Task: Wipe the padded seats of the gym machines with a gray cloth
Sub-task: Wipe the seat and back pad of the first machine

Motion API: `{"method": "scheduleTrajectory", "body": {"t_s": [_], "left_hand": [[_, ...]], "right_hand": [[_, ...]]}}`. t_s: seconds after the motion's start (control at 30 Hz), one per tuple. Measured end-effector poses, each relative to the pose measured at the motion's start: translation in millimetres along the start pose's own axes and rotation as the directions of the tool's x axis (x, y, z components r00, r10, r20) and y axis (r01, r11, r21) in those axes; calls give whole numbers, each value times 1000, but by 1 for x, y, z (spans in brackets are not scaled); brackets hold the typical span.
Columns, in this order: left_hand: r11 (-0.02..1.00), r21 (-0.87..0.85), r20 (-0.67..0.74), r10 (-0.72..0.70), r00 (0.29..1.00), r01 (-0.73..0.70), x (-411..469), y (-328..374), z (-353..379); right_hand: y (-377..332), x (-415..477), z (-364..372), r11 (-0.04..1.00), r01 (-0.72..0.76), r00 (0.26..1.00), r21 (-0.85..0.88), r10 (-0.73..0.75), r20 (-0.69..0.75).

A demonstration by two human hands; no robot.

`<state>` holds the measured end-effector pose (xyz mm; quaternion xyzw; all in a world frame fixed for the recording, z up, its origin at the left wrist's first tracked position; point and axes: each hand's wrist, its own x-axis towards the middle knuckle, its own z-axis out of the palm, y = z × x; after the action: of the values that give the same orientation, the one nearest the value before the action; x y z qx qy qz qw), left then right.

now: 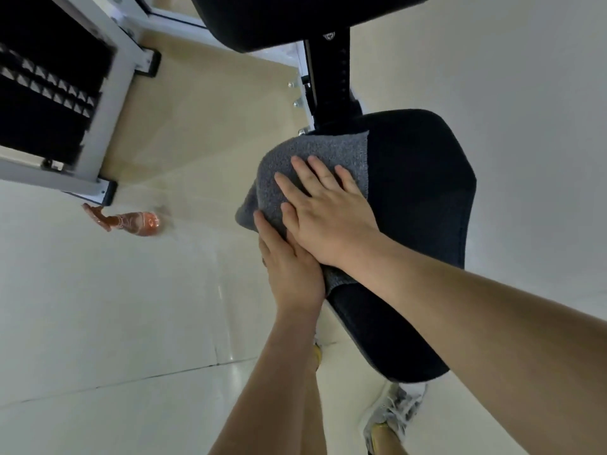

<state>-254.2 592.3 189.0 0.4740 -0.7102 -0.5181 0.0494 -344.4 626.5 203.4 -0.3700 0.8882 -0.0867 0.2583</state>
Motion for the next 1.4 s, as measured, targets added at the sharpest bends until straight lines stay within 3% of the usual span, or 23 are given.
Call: {"method": "scheduleTrajectory", "body": {"t_s": [0.07,0.43,0.57,0.63,0.7,0.8,0.93,1.27,1.4], "left_hand": [[995,-96,1,-40,999,40,-27,-9,8],[997,-80,78,15,997,-9,-169,-3,27],[953,282,268,32,963,-110,-216,-7,20],[775,541,341,153,927,-327,-220,-13,10],[593,694,386,171,906,-408,-206,-18,5],[509,726,384,259,886,-463,-172,-13,-1],[320,711,561,278,780,-626,-121,4,1],[310,602,698,243,674,-736,12,55,51],[294,550,736,273,620,-782,66,73,80]], "right_hand": [[5,-27,0,1000,23,1000,-11,-23,10],[35,-170,8,997,-58,994,-46,53,-100],[39,-220,15,985,-138,986,-105,127,-106],[37,-226,18,979,-164,983,-120,151,-109],[34,-216,18,977,-194,977,-89,184,-106],[37,-190,14,969,-245,964,-29,240,-113],[53,-150,7,951,-308,948,-12,305,-91],[111,-38,-19,907,-421,899,2,417,-137],[136,10,-33,888,-449,876,100,460,-144]]}}
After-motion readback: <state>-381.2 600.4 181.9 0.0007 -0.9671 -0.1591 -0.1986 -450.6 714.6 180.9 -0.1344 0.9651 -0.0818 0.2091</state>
